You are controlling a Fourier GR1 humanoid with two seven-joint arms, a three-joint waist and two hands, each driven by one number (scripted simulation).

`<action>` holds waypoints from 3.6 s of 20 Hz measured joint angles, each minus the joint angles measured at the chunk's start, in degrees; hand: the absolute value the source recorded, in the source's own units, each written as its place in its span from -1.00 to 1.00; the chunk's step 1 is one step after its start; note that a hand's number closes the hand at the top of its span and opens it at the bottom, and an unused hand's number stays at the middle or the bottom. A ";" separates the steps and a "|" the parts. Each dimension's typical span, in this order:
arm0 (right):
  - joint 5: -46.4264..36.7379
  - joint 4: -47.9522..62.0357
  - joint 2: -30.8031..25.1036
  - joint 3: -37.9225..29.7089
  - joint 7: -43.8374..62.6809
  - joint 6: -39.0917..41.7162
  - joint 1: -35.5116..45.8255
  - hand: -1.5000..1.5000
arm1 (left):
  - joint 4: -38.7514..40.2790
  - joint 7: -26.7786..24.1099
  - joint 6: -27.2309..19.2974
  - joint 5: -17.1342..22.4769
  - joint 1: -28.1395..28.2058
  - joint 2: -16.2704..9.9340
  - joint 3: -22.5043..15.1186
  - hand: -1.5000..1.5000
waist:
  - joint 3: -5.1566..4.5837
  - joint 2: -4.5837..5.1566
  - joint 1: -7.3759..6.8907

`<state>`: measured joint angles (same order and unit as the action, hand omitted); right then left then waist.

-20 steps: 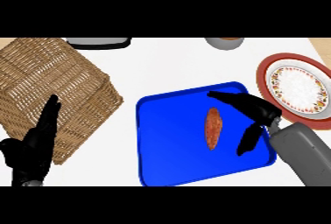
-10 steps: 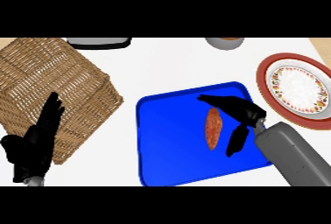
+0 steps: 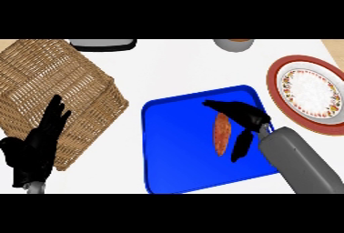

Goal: Pick the sweet potato from the tray and place it in the plate

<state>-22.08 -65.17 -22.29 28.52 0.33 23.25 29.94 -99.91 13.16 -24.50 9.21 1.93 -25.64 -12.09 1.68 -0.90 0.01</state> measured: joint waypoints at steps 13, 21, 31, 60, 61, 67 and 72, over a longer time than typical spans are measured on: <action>-6.58 3.90 1.34 1.10 -7.33 -6.93 0.15 1.00 | 0.62 -0.14 0.97 -1.57 -0.41 1.37 1.08 0.00 | 0.00 -0.05 0.02; -10.12 2.48 -2.17 -2.39 -10.49 -16.16 -1.20 1.00 | 0.15 -0.96 1.79 -1.93 0.95 1.72 2.20 0.00 | 0.07 -0.20 1.05; -5.99 -7.50 -13.66 -11.68 -21.69 -21.19 -6.12 1.00 | -0.90 -0.10 2.13 -2.15 2.71 2.02 3.80 0.00 | -0.02 -0.54 2.72; -3.36 16.98 -20.95 -29.27 -22.29 -23.40 1.63 1.00 | 1.05 0.47 5.76 -4.65 -2.70 5.41 3.34 0.00 | -0.19 0.90 -2.21; -3.87 18.58 -21.03 -28.70 -22.67 -22.38 2.13 1.00 | 1.06 0.58 5.84 -4.79 -2.84 5.48 3.32 0.00 | -0.20 0.96 -2.33; -7.32 28.20 -21.20 -25.22 -25.58 -17.04 4.23 -1.00 | 1.06 0.93 6.34 -5.46 -3.56 5.90 3.19 0.00 | -0.21 1.36 -3.05; -9.05 33.93 -21.83 -23.52 -30.18 -12.39 7.17 -1.00 | 1.33 0.96 6.19 -6.31 -3.61 6.48 3.38 0.00 | -0.14 1.23 -3.05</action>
<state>-31.14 -31.24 -44.12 4.99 -29.85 10.86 37.11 -98.58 14.12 -18.31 2.90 -1.68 -19.16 -8.71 1.54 0.33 -3.03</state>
